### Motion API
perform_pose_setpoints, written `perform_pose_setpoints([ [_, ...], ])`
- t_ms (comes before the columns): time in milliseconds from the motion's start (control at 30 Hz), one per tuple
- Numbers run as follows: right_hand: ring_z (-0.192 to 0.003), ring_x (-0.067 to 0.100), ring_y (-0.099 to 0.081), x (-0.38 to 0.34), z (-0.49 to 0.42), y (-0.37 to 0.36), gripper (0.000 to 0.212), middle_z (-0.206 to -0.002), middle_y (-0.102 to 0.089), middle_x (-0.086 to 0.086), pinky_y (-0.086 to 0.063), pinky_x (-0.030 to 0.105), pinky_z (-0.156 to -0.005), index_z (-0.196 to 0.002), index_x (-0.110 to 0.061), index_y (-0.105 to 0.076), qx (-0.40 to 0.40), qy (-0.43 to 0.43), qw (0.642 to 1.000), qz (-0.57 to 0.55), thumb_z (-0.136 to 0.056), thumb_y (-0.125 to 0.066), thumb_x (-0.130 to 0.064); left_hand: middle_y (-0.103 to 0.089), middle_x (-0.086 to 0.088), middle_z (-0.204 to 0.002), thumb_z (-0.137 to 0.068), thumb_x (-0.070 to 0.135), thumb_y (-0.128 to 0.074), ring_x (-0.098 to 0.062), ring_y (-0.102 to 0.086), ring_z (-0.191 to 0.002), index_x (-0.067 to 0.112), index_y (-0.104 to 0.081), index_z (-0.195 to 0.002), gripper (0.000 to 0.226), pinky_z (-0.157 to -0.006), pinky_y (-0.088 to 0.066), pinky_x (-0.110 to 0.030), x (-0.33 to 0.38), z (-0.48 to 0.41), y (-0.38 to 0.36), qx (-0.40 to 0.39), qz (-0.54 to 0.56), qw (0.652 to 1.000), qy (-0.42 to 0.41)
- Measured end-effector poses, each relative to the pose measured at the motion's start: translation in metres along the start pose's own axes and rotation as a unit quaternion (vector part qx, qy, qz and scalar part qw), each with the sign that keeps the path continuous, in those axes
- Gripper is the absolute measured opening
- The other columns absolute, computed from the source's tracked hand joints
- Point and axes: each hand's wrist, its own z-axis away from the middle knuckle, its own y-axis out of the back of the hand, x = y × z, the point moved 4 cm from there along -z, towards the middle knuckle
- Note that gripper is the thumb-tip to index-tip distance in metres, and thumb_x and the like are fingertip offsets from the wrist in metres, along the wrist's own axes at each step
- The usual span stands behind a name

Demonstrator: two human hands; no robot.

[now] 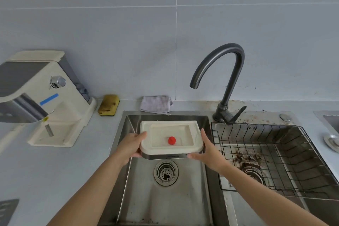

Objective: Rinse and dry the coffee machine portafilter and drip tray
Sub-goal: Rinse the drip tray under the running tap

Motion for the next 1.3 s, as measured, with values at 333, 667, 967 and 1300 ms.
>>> perform_pose_setpoints([
  [333,-0.089,-0.007,-0.048,0.004,0.006,-0.007,0.052,-0.1,-0.049,-0.023,-0.043,-0.001,-0.064,-0.123,-0.03,-0.033,-0.019,-0.008,0.998,-0.067,-0.084,-0.064,-0.016,-0.053,0.006,-0.117,-0.092,0.032,-0.052,-0.012,-0.047,-0.113,0.021,-0.04,-0.138,0.049,-0.101,-0.038,-0.032,-0.005,0.018,-0.008,-0.063,-0.035,0.996,-0.06],
  [667,-0.113,0.017,-0.051,0.016,0.002,-0.016,0.052,-0.12,-0.056,-0.001,-0.035,0.033,-0.108,-0.121,-0.018,-0.046,-0.061,-0.087,0.987,-0.118,-0.08,-0.065,-0.042,-0.051,0.016,-0.114,-0.082,0.027,-0.067,-0.005,-0.044,-0.112,0.035,-0.035,-0.133,0.06,-0.092,-0.033,-0.023,-0.004,0.021,-0.004,-0.04,-0.061,0.989,-0.127],
  [967,-0.087,0.014,-0.05,0.02,-0.002,-0.023,0.049,-0.09,-0.054,0.001,-0.041,0.026,-0.09,-0.099,-0.012,-0.059,-0.097,-0.147,0.978,-0.11,-0.085,-0.047,-0.057,-0.054,0.0,-0.129,-0.081,0.048,-0.062,-0.016,-0.052,-0.107,0.02,-0.045,-0.132,0.061,-0.085,-0.038,-0.027,0.006,0.016,-0.006,0.048,-0.093,0.991,-0.086],
  [1300,-0.114,0.027,-0.055,0.017,0.01,-0.029,0.075,-0.125,-0.057,0.017,-0.045,0.03,-0.091,-0.122,-0.003,-0.054,-0.154,-0.234,0.957,-0.074,-0.087,-0.033,-0.065,-0.053,0.001,-0.099,-0.082,0.057,-0.054,-0.023,-0.051,-0.097,0.017,-0.058,-0.107,0.048,-0.08,-0.036,-0.028,0.005,0.014,-0.007,0.108,-0.214,0.97,-0.037],
])
